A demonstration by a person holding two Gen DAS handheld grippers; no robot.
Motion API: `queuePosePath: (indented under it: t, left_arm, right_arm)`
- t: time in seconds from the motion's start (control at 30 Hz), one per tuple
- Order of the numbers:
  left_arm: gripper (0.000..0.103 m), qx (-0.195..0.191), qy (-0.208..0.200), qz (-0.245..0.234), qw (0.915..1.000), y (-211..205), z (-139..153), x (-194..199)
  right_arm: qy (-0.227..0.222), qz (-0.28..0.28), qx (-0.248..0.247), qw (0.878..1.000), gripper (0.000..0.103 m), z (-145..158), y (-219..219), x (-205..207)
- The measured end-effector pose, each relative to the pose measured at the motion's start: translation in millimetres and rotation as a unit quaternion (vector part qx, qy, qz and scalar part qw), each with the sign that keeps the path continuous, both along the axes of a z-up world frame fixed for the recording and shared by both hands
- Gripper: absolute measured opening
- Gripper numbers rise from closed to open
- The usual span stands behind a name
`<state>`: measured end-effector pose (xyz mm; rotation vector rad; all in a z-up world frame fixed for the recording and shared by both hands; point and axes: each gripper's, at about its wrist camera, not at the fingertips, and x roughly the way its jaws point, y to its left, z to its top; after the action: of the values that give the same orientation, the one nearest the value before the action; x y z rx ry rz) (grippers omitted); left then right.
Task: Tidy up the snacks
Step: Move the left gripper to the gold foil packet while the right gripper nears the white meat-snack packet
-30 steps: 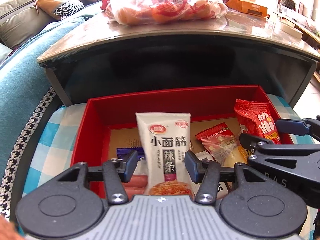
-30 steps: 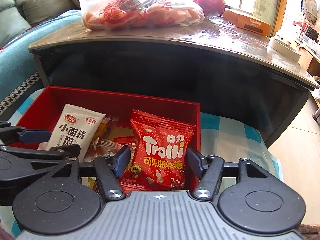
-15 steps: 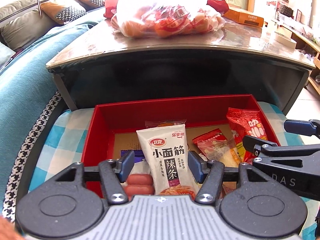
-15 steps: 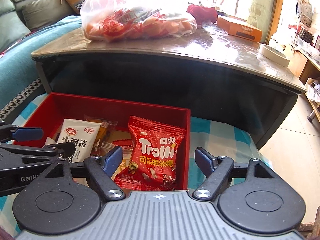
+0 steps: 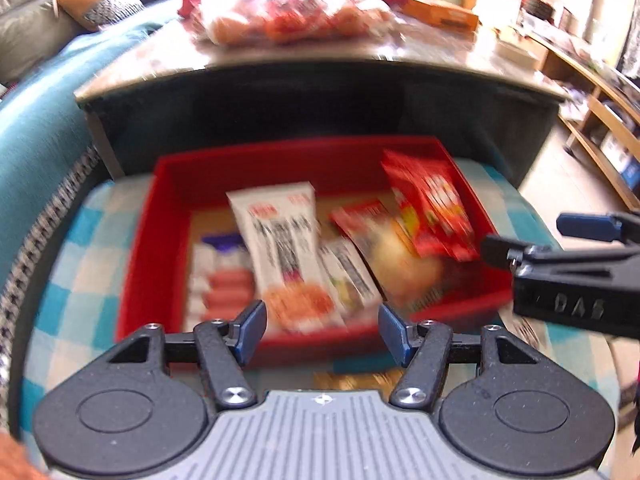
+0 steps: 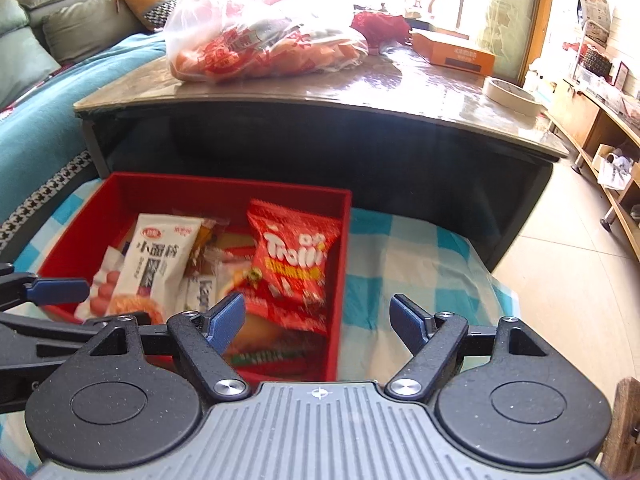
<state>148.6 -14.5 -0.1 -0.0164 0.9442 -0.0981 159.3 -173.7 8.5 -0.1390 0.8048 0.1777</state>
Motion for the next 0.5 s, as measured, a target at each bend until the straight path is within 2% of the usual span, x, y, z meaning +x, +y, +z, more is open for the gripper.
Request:
queuePosePath:
  t: [0.13,0.23,0.37,0.5]
  left_arm:
    - [0.099,0.024,-0.006,-0.021,0.9995,-17.8,-3.2,-13.2]
    - [0.099,-0.002,0.012,-0.04,0.9991,-22.5,-5.6,-22.0]
    - [0.099,0.025,0.011,-0.107,0.9939,-42.0,-12.9,-26.0]
    - [0.099,0.006,0.034,-0.16,0.9866,-46.9,-28.9,-7.4]
  right_arm:
    - [0.016,-0.011,0.005,1.0,0.084,-3.6,-19.4,-17.3]
    - [0.026,-0.015,0.003,1.0,0.084,-7.5,-30.2,-25.4]
    - [0.04,-0.013,0.017,0.999,0.084,-11.6,-39.8,-28.6]
    - [0.053,-0.008,0.022,0.998,0.084,-16.8,-45.0,-30.8]
